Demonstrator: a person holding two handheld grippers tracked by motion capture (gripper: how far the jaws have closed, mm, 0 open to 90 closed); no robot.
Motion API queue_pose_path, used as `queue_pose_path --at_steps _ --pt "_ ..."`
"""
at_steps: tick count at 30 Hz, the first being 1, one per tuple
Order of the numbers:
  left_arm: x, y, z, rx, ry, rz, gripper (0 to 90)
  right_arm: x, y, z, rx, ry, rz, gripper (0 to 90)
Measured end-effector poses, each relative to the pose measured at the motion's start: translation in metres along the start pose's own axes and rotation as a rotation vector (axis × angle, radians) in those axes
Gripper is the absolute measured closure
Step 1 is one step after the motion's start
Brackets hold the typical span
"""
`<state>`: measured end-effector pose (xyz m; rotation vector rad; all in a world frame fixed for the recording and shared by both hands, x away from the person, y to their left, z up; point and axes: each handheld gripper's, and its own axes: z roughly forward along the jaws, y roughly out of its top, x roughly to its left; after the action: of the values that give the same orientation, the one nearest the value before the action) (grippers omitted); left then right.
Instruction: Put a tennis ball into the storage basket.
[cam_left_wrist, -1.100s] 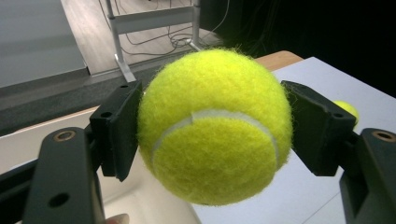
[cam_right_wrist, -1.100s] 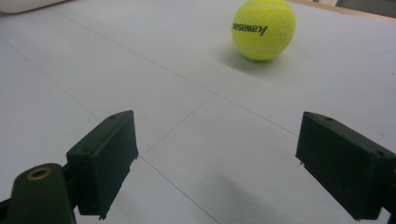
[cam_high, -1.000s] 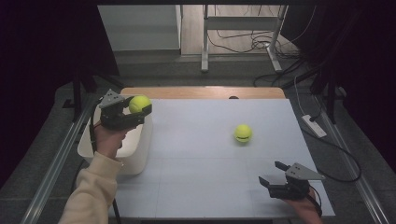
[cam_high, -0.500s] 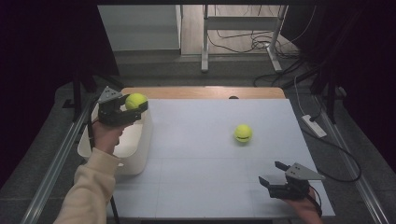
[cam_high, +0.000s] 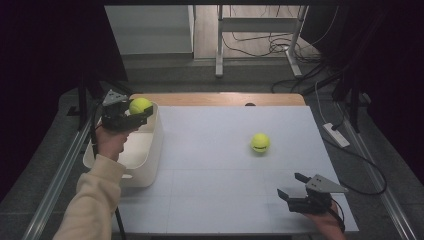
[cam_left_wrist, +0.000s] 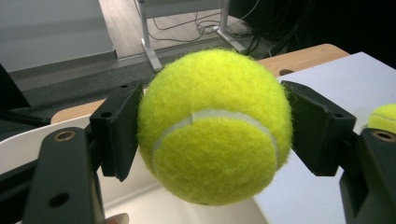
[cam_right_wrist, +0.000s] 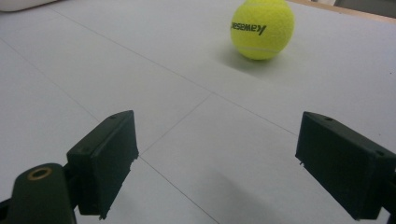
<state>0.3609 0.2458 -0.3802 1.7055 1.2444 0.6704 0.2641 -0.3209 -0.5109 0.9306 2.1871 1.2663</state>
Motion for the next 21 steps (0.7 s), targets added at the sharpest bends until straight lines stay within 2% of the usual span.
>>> queue_pose_path --at_steps 10,21 --pt "0.009 0.001 0.003 0.022 0.032 -0.004 26.6 0.0 0.0 0.0 -0.001 0.001 0.003 12.6" --pt "0.022 0.001 0.009 0.046 0.061 -0.031 26.6 0.0 0.0 0.001 0.0 -0.001 0.003 12.6"
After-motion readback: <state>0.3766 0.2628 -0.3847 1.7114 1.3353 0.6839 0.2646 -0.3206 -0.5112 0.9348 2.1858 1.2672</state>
